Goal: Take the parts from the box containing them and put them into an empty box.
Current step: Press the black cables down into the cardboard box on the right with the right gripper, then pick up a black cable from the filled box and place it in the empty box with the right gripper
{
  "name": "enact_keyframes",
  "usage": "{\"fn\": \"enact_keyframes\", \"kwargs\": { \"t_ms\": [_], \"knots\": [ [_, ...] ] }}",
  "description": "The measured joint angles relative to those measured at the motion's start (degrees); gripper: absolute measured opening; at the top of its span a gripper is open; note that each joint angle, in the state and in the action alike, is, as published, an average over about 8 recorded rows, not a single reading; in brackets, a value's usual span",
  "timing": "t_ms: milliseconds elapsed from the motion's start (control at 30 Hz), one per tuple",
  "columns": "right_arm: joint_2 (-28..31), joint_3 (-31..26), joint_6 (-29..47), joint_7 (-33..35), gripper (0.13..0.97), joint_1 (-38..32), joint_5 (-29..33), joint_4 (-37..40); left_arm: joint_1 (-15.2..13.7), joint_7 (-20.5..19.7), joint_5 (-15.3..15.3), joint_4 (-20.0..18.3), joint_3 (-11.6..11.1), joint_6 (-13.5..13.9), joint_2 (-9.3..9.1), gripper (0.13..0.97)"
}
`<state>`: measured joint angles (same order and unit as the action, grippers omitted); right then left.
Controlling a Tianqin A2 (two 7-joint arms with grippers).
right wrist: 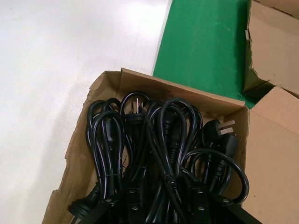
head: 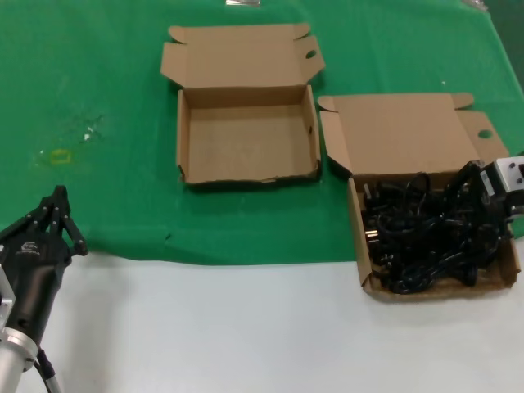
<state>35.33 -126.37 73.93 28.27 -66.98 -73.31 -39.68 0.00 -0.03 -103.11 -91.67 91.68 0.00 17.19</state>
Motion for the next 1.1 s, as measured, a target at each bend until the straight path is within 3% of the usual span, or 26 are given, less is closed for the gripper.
{"fn": "enact_keyframes", "kwargs": {
  "t_ms": [300, 700, 1100],
  "knots": [
    [-0.3, -0.2, -0.5, 0.5, 0.267, -0.2, 0.7, -0.2, 0.0, 0.0, 0.0, 0.0, 0.0, 0.0, 0.00, 0.144],
    [1.4, 0.2, 1.4, -2.2, 0.213, -0.7, 0.9, -4.1, 0.0, 0.0, 0.0, 0.0, 0.0, 0.0, 0.00, 0.144],
    [3.6, 1.2, 4.8, -7.1, 0.211, -2.3, 0.5, -9.4, 0.0, 0.0, 0.0, 0.0, 0.0, 0.0, 0.00, 0.144]
  ]
}}
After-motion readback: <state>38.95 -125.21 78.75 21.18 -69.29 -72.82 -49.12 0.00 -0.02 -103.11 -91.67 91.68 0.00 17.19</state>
